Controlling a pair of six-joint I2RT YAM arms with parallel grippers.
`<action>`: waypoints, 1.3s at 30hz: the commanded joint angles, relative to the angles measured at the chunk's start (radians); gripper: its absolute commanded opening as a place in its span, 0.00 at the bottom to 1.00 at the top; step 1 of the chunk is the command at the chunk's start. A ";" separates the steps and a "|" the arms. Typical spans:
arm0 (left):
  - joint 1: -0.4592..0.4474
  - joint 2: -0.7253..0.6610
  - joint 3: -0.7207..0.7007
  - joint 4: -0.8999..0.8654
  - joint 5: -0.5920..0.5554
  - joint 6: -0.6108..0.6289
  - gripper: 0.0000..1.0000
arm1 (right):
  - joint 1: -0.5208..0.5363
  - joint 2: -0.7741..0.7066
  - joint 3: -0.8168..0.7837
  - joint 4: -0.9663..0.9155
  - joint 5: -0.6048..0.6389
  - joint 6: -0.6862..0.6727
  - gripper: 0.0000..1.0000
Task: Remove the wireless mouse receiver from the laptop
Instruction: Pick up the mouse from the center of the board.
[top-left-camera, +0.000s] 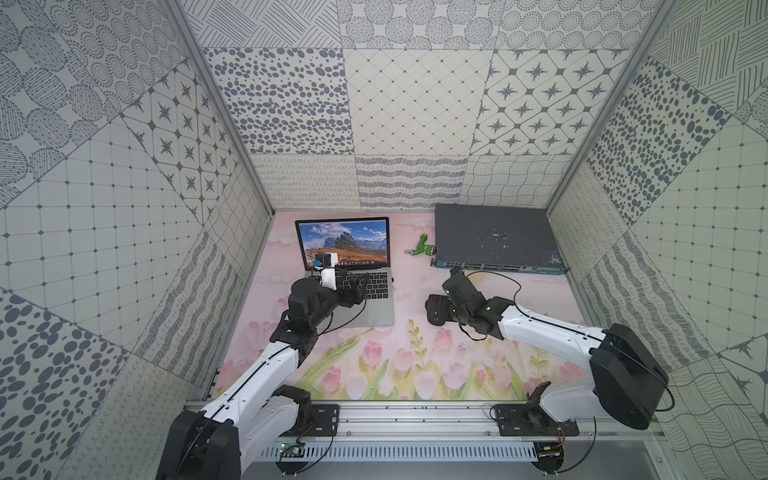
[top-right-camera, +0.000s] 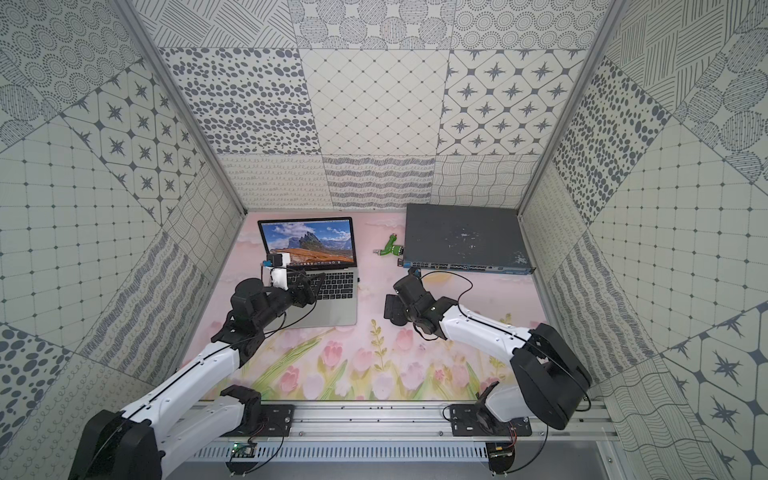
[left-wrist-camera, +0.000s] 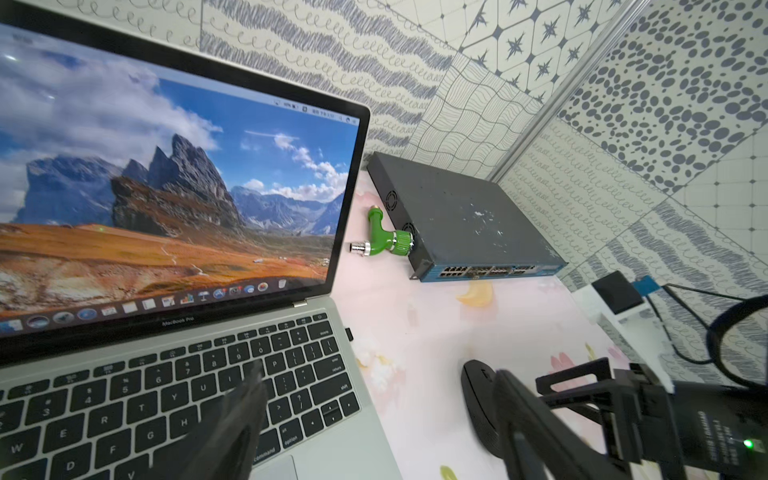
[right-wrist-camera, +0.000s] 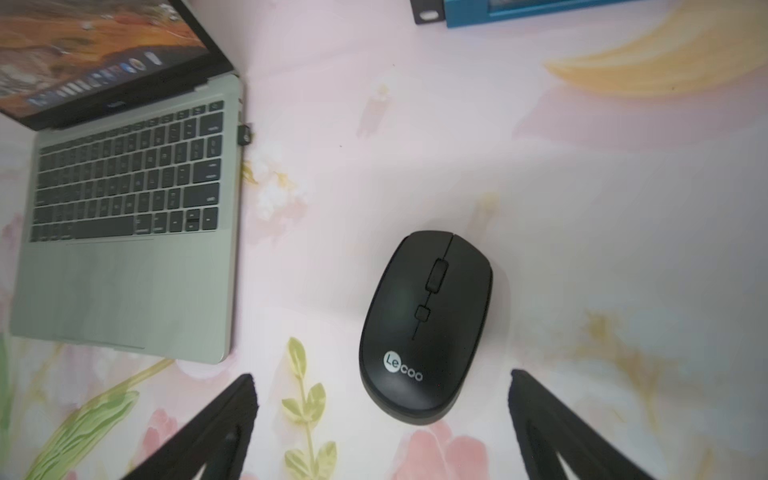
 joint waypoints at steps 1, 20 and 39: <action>-0.013 0.005 0.021 -0.149 0.067 -0.055 0.88 | 0.048 0.080 0.073 -0.070 0.144 0.148 0.97; -0.021 0.060 0.027 -0.159 0.047 -0.031 0.89 | 0.092 0.300 0.165 -0.164 0.245 0.231 0.94; -0.029 0.085 0.031 -0.117 0.144 -0.028 0.90 | 0.086 0.157 0.161 -0.167 0.145 0.048 0.57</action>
